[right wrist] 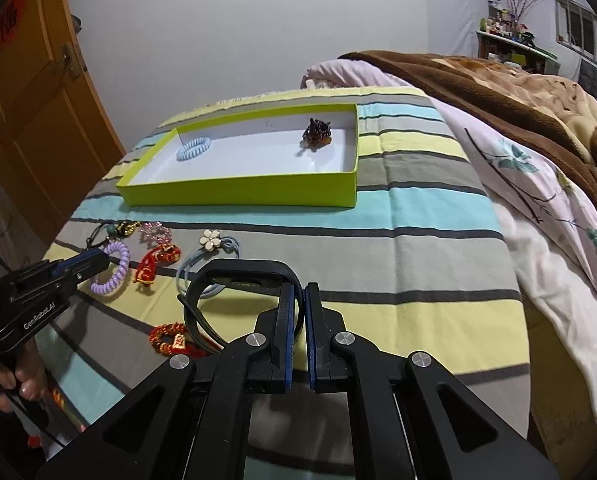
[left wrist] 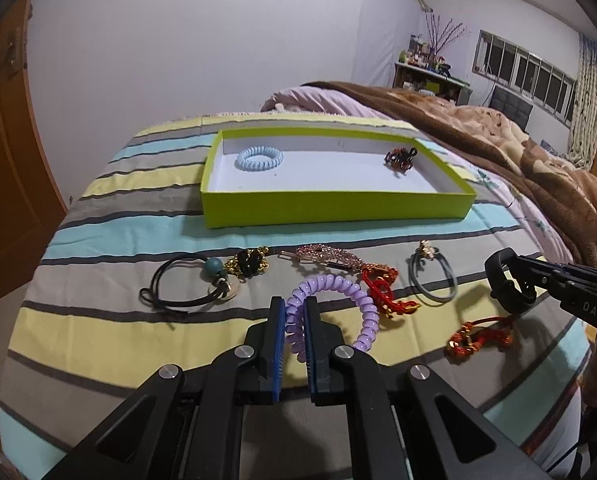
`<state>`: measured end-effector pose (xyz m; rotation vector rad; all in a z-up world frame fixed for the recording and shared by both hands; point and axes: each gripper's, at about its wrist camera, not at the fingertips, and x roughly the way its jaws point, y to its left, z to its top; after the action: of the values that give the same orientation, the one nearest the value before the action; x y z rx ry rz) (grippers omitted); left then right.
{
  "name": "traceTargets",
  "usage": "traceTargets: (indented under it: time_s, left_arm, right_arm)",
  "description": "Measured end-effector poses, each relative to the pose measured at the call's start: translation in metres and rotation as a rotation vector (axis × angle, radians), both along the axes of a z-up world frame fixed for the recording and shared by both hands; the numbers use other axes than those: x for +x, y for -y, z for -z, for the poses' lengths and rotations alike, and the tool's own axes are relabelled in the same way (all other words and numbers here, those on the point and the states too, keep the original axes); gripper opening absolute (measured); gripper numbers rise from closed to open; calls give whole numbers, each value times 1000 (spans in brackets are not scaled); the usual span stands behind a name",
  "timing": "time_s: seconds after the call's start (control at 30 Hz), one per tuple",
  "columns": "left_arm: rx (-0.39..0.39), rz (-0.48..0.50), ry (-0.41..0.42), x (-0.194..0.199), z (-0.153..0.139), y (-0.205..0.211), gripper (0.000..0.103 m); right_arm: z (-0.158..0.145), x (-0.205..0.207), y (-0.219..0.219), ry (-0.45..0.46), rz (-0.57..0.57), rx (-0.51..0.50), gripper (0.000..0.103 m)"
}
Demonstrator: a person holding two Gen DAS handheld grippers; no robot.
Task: Organize jewelry
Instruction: 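Grasp the purple coil hair tie with left tool while right grasps the black fitness band, then lower the purple coil into the green box with left tool while right releases the black band there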
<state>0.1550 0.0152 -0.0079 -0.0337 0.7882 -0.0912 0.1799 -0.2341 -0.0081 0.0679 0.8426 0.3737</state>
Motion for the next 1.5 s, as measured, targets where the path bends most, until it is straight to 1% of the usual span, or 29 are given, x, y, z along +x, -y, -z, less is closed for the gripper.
traceTargets:
  time_s: [0.13,0.33,0.67,0.9,1.13,1.3,1.5]
  left_arm:
    - [-17,-2,29,-12,-11,-2,9]
    - [-30,0,64,-21,-24,-5,9]
    - [-27,17,85,-13,-34,0,9]
    - [-14,24,105,9,-43,3,9]
    - [-7,7,120,41,-52,-2,9]
    - [18,-7,104,73,-49,-7,9]
    - [52,-21,75,110,-37,-13,9]
  right_arm:
    - [-6,-7,-1,15,-2,5,5]
    - [-14,-12,-3,34,-8,10,5]
    - [-22,-6,-8,57,-21,1,5]
    - [-29,14,-14,74,-28,-16,5]
    - [-36,42,-21,97,-27,-30,5]
    - [-35,67,-28,97,-30,-43,5]
    - [-27,99,-34,80,-27,-66,5]
